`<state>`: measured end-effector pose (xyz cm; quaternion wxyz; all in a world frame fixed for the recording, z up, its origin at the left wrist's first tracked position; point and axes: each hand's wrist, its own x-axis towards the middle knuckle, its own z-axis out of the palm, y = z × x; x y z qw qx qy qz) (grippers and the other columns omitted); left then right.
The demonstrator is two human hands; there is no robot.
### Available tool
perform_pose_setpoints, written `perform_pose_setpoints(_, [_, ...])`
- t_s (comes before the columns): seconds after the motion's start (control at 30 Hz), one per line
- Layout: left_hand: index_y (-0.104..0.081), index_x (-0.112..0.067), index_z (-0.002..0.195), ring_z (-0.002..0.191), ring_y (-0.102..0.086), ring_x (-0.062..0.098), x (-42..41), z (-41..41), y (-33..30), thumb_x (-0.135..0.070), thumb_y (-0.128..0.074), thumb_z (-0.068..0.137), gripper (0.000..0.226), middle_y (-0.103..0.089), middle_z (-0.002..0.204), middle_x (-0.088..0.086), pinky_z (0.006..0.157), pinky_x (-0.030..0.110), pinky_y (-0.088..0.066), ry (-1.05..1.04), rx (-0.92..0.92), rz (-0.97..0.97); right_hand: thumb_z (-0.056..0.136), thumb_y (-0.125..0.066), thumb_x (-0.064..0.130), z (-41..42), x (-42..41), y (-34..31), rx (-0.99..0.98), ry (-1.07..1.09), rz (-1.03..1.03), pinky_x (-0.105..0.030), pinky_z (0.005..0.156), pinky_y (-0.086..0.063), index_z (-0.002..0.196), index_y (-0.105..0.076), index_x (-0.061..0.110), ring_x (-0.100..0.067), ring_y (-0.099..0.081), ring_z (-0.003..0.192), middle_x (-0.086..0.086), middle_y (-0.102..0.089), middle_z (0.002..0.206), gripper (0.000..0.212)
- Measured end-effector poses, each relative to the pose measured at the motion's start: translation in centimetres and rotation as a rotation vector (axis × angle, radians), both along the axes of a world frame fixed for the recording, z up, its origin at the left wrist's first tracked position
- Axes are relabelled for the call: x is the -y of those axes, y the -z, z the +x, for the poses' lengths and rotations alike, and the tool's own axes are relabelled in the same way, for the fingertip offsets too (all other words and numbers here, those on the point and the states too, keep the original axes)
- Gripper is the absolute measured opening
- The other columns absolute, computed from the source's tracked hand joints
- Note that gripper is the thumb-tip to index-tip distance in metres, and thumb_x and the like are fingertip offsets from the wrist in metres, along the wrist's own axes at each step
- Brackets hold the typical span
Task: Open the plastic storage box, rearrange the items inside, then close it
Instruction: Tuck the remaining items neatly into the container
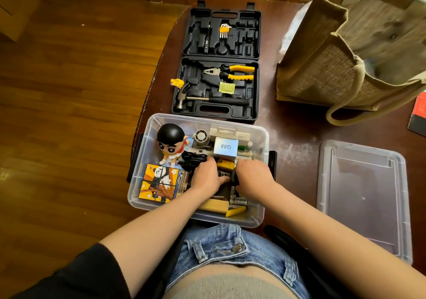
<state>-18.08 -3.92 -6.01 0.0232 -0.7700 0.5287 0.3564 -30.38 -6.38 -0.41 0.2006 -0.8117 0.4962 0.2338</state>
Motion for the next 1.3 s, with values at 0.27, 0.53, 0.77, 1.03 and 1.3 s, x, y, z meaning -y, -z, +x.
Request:
perform_pose_setpoints(0.27, [-0.057,-0.010,0.103,0.095,-0.061,0.027,0.5,0.7,-0.1,-0.042,-0.068,0.083,0.039,-0.065,0.099,0.008,0.077,0.037,-0.050,0.181,0.109,-0.026,0.089,-0.056,0.021,0.1,-0.7,0.5,-0.049,-0.111,-0.063,-0.027,0.061,-0.039,0.106,-0.056,0.009,-0.025,-0.065,0.089,-0.005,-0.066,0.100,0.020])
perform_pose_setpoints(0.53, [-0.074,-0.011,0.080,0.071,-0.063,0.013,0.4,1.5,0.8,-0.036,-0.058,0.093,0.032,-0.070,0.075,0.001,0.074,0.031,-0.051,0.130,-0.050,0.121,0.089,-0.057,0.023,0.3,-1.2,1.3,-0.067,-0.128,-0.063,-0.029,0.062,-0.041,0.116,-0.050,0.006,-0.026,-0.064,0.093,-0.006,-0.064,0.105,0.033])
perform_pose_setpoints(0.77, [-0.046,-0.008,0.138,0.065,-0.061,0.004,1.1,1.5,0.3,-0.011,-0.039,0.101,0.038,-0.069,0.108,0.019,0.054,0.014,-0.041,0.245,-0.311,0.465,0.089,-0.056,0.025,0.2,-1.3,1.3,-0.062,-0.138,-0.052,-0.029,0.063,-0.042,0.115,-0.050,0.007,-0.026,-0.065,0.092,-0.005,-0.064,0.104,0.032])
perform_pose_setpoints(1.03, [-0.028,-0.021,0.149,0.133,-0.039,0.026,0.4,2.2,0.7,-0.008,-0.041,0.095,0.057,-0.035,0.151,0.007,0.102,0.031,-0.037,0.447,-0.142,0.461,0.088,-0.057,0.023,0.2,-1.4,2.0,-0.050,-0.117,-0.060,-0.029,0.061,-0.041,0.113,-0.053,0.011,-0.025,-0.064,0.089,-0.004,-0.064,0.100,0.028])
perform_pose_setpoints(1.3, [-0.025,-0.028,0.150,0.116,-0.052,0.024,0.7,3.3,-0.1,-0.010,-0.040,0.095,0.060,-0.047,0.141,0.008,0.073,0.025,-0.040,0.575,-0.011,0.425,0.082,-0.063,0.023,1.2,-2.0,3.7,0.100,0.056,0.070,-0.033,0.063,-0.048,0.105,-0.060,0.014,-0.026,-0.063,0.086,-0.005,-0.066,0.096,0.025])
